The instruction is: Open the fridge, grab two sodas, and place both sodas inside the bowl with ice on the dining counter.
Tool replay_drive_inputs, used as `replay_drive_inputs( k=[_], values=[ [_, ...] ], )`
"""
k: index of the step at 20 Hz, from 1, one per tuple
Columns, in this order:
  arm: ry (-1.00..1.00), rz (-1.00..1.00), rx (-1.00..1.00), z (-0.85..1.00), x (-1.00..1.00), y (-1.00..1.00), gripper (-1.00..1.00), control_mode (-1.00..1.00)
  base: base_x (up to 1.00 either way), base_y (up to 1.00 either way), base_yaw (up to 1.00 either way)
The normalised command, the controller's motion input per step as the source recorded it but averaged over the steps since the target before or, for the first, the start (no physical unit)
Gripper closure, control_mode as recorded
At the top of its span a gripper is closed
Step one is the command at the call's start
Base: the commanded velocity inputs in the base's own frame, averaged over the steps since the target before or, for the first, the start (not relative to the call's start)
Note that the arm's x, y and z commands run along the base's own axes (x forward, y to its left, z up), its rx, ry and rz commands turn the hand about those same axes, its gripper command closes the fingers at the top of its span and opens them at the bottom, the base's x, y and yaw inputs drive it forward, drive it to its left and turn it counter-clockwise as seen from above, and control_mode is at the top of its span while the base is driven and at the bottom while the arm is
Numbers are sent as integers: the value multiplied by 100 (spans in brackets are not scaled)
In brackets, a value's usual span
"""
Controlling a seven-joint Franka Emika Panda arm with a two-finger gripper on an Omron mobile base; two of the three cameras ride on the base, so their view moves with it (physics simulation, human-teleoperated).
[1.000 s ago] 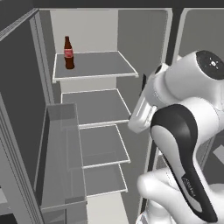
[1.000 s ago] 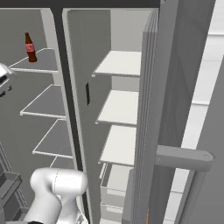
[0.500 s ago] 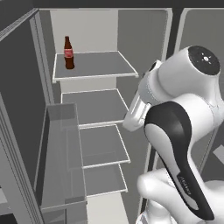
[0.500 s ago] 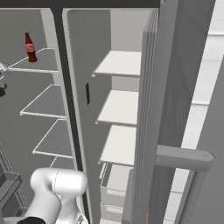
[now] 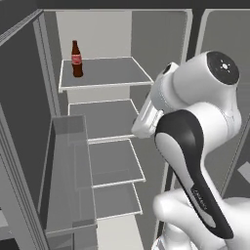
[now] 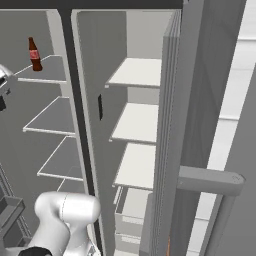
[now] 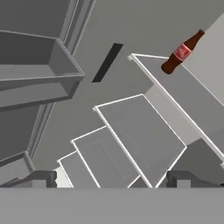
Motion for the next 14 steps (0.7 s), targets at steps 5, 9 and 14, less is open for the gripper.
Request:
replay_drive_inputs(
  k=[5,9,14],
  values=[
    [-3,3,8,-9,0,-17,-100,-100,0,0,0],
    [-4,4,23,-3,0,-46,-100,-100,0,0,0],
    [-5,2,27,0,0,-55,-100,-100,0,0,0]
  ],
)
